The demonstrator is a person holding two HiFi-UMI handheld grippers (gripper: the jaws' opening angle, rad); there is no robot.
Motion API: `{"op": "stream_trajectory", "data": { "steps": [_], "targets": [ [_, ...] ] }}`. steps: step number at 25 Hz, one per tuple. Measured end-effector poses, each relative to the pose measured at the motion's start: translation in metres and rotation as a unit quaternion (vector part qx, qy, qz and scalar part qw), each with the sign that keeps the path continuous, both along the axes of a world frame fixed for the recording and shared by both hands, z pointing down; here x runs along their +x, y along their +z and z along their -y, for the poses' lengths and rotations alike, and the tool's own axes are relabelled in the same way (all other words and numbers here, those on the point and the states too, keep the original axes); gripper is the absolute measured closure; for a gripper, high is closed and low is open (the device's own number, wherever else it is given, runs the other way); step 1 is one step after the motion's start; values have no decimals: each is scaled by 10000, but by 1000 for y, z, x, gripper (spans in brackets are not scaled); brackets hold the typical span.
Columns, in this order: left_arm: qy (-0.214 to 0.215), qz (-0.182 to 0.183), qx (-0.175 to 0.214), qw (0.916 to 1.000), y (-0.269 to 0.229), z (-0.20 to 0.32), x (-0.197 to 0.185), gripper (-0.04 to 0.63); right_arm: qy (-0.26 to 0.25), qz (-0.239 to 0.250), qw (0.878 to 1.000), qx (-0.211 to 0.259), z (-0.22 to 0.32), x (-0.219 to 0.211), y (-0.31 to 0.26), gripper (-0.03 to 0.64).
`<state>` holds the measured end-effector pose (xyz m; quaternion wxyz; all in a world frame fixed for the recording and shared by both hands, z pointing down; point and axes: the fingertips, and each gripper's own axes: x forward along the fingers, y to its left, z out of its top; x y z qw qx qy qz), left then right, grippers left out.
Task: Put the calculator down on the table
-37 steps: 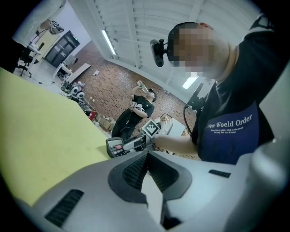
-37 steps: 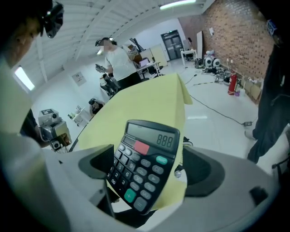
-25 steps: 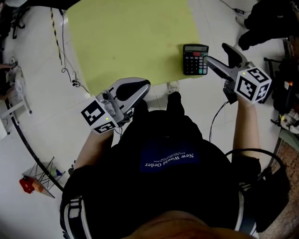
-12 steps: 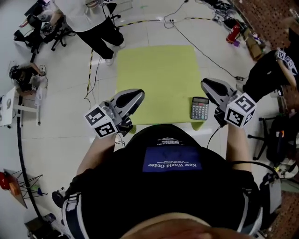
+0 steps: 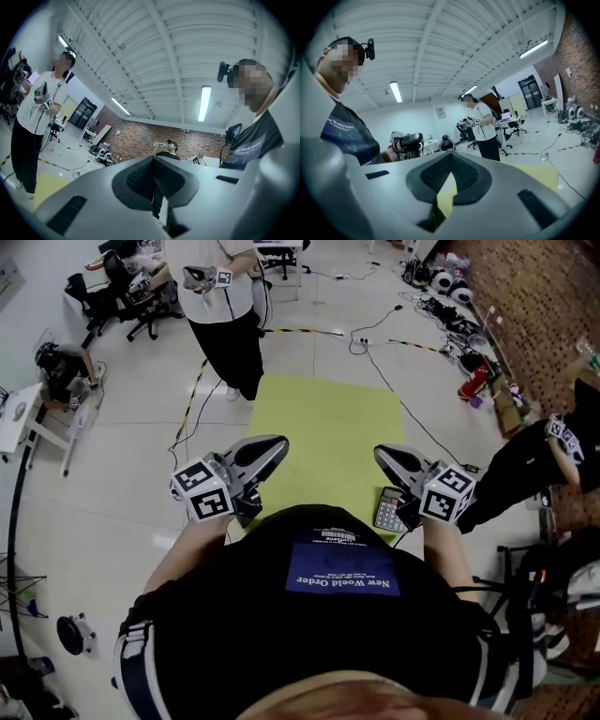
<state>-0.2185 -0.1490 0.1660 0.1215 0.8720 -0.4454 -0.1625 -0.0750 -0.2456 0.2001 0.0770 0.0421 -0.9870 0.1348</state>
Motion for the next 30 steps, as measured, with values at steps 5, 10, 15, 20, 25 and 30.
{"op": "stream_trajectory", "data": {
  "steps": [5, 10, 15, 20, 25, 30],
  "targets": [
    [-114, -9, 48, 9999, 2, -7, -4, 589, 124, -191, 9997, 7, 5, 2, 7, 630],
    [-95, -11, 80, 9999, 8, -5, -9, 589, 103, -205, 9997, 123, 10, -6, 4, 630],
    [-65, 10, 83, 9999, 5, 0, -9, 589, -6, -305, 9991, 289, 10, -9, 6, 632],
    [-16, 98, 90, 9999, 6, 1, -7, 589, 32, -293, 9991, 311, 11, -6, 4, 632],
    [-13, 28, 40, 10000, 4, 4, -7, 589, 37, -325, 9989, 329, 14, -4, 5, 632],
    [29, 37, 15, 10000, 5, 6, -7, 589, 43, -340, 9989, 327, 13, -3, 7, 632]
  ]
}}
